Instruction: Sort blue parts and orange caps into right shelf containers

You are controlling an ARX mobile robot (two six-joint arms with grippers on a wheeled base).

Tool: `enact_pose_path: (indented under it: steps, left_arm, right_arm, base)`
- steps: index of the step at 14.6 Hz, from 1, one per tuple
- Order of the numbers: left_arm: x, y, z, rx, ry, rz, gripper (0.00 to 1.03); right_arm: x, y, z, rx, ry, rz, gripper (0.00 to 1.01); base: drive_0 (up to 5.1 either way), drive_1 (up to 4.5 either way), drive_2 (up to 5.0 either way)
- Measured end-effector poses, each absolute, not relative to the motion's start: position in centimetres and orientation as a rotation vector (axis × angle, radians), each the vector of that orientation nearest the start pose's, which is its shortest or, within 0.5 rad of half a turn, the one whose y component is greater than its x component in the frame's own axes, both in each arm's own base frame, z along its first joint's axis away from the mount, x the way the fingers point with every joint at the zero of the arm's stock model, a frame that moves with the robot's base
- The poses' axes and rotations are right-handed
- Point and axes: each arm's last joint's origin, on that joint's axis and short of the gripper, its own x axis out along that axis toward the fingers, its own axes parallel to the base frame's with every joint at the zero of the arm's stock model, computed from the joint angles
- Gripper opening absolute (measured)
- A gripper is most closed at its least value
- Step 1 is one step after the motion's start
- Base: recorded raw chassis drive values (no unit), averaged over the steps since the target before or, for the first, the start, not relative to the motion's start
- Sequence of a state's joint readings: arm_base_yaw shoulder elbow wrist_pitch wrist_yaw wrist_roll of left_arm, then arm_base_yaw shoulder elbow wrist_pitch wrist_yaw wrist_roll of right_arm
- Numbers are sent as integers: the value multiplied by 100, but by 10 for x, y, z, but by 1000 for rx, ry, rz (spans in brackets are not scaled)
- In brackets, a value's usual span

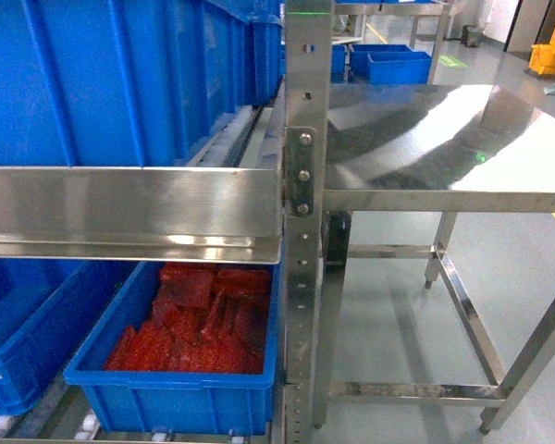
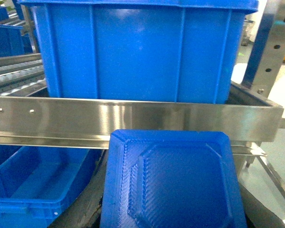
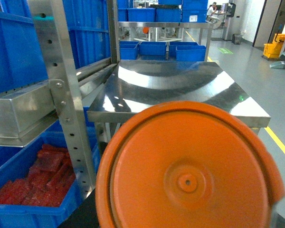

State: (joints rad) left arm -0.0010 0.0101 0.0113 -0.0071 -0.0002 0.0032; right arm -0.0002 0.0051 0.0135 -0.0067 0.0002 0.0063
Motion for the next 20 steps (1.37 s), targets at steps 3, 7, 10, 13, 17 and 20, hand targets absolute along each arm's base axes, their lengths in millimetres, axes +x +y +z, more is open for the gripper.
enact_pose_path:
  steps: [3, 7, 10, 13, 17, 20]
  left_arm:
    - [98, 0, 166, 3, 7, -1, 42]
    - [98, 0, 166, 3, 6, -1, 42]
    - [98, 0, 166, 3, 6, -1, 42]
    - [98, 0, 166, 3, 6, 1, 42]
    - [98, 0, 166, 3, 7, 0, 42]
    - [98, 0, 166, 3, 5, 0, 42]
  right_arm:
    - [97, 0, 167, 6, -1, 0, 45]
    - [97, 0, 167, 6, 0, 0, 45]
    - [97, 0, 167, 6, -1, 0, 45]
    - [97, 0, 167, 6, -4, 0, 45]
    - [97, 0, 167, 6, -5, 0, 45]
    - [97, 0, 167, 6, -4, 0, 45]
  base:
    - [-511, 235, 235]
    - [-510, 236, 236]
    - [-501, 245, 245]
    - [-504, 242, 242]
    - [-501, 245, 245]
    - [-500, 245, 245]
